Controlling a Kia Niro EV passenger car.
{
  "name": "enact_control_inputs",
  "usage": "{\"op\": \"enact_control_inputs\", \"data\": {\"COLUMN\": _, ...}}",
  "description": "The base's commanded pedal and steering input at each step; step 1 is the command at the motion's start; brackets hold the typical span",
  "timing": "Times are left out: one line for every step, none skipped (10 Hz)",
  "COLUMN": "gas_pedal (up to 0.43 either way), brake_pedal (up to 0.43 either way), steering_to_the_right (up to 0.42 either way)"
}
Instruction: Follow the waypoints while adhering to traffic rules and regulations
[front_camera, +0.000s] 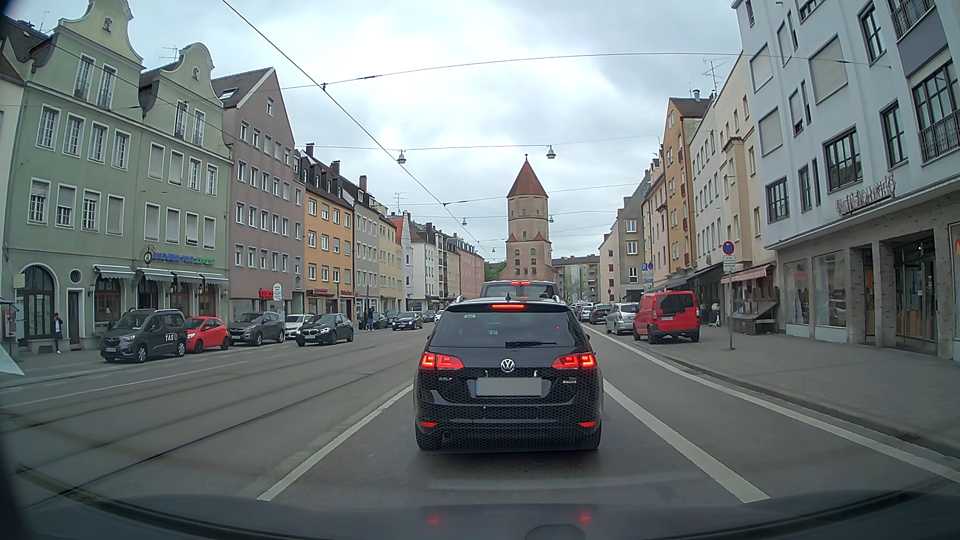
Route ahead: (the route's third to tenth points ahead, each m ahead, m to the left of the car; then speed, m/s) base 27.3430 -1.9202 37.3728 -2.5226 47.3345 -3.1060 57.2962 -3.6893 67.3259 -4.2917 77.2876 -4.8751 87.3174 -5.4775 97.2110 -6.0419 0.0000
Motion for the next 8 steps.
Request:
{"op": "enact_control_inputs", "data": {"gas_pedal": 0.0, "brake_pedal": 0.207, "steering_to_the_right": -0.004}}
{"op": "enact_control_inputs", "data": {"gas_pedal": 0.0, "brake_pedal": 0.207, "steering_to_the_right": -0.004}}
{"op": "enact_control_inputs", "data": {"gas_pedal": 0.0, "brake_pedal": 0.207, "steering_to_the_right": -0.004}}
{"op": "enact_control_inputs", "data": {"gas_pedal": 0.0, "brake_pedal": 0.207, "steering_to_the_right": -0.004}}
{"op": "enact_control_inputs", "data": {"gas_pedal": 0.0, "brake_pedal": 0.207, "steering_to_the_right": -0.004}}
{"op": "enact_control_inputs", "data": {"gas_pedal": 0.0, "brake_pedal": 0.207, "steering_to_the_right": -0.004}}
{"op": "enact_control_inputs", "data": {"gas_pedal": 0.0, "brake_pedal": 0.207, "steering_to_the_right": -0.004}}
{"op": "enact_control_inputs", "data": {"gas_pedal": 0.0, "brake_pedal": 0.207, "steering_to_the_right": -0.004}}
